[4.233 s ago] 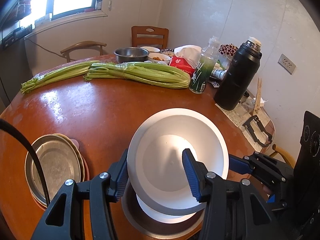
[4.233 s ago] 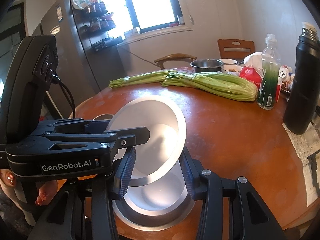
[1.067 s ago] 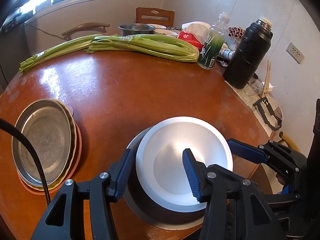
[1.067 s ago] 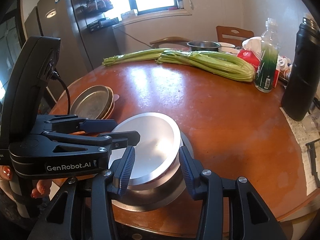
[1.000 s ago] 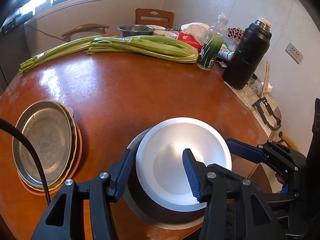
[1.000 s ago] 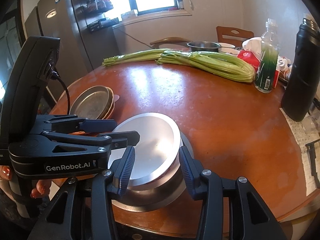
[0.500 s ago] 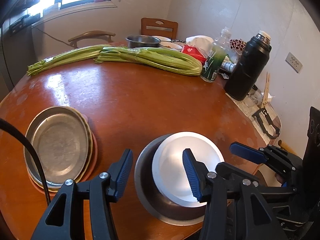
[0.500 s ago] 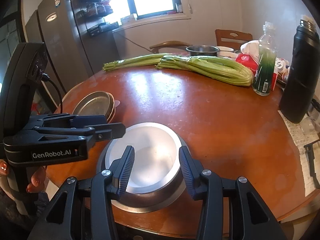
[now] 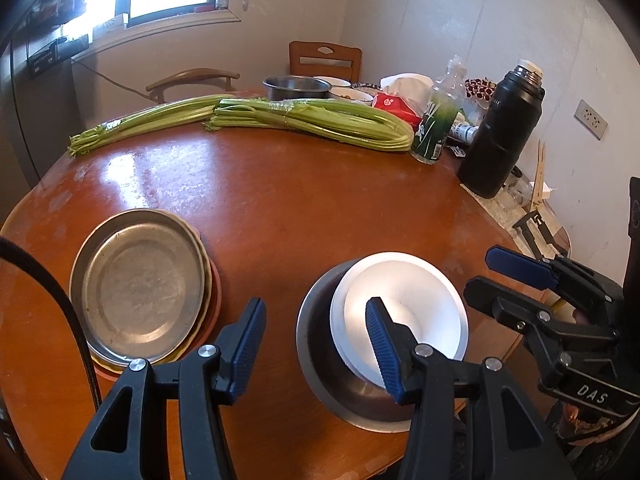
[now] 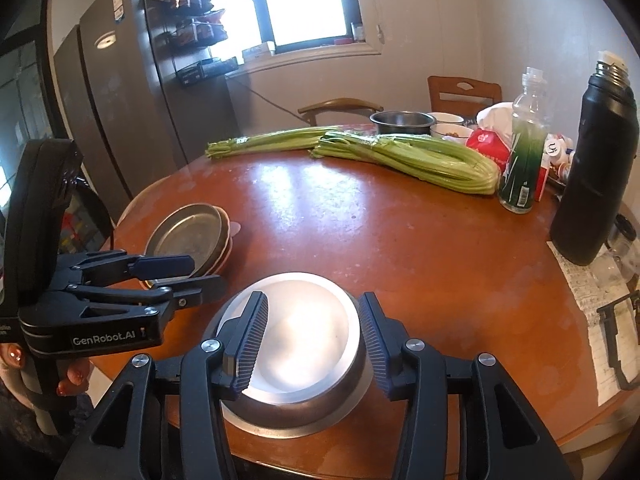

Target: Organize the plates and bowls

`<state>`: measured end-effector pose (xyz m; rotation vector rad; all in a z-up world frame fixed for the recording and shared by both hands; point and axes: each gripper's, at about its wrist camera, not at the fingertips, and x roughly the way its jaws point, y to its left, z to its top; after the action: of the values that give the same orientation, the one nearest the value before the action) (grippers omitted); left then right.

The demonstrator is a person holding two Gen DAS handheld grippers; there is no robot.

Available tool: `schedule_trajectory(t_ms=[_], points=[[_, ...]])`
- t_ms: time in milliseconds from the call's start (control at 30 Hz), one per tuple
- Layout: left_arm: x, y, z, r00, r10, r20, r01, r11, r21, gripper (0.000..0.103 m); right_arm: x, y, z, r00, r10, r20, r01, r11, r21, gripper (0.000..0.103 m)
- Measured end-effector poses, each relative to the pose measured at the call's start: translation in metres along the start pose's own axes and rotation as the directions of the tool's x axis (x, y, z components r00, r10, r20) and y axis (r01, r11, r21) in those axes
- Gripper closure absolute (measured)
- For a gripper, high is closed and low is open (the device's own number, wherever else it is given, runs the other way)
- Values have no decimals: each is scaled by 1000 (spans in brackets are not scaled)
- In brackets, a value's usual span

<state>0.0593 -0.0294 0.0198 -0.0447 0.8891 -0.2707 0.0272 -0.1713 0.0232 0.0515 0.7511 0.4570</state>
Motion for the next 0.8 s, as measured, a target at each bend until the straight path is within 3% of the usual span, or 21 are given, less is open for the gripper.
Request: schedule_trajectory(t_ms=[367, 567, 800], points=[[12, 3, -7, 999, -27, -19, 26, 999, -30, 45, 14, -19, -10, 999, 9, -46, -6, 997, 73, 51], [20, 14, -11, 992, -126, -29, 123, 987, -104, 43, 22, -27, -17, 997, 22, -73, -14, 995, 102, 50], [36, 15, -16, 990, -124, -62, 115, 985, -129, 42, 36, -33, -29, 992, 29, -119, -13, 991, 137, 50]])
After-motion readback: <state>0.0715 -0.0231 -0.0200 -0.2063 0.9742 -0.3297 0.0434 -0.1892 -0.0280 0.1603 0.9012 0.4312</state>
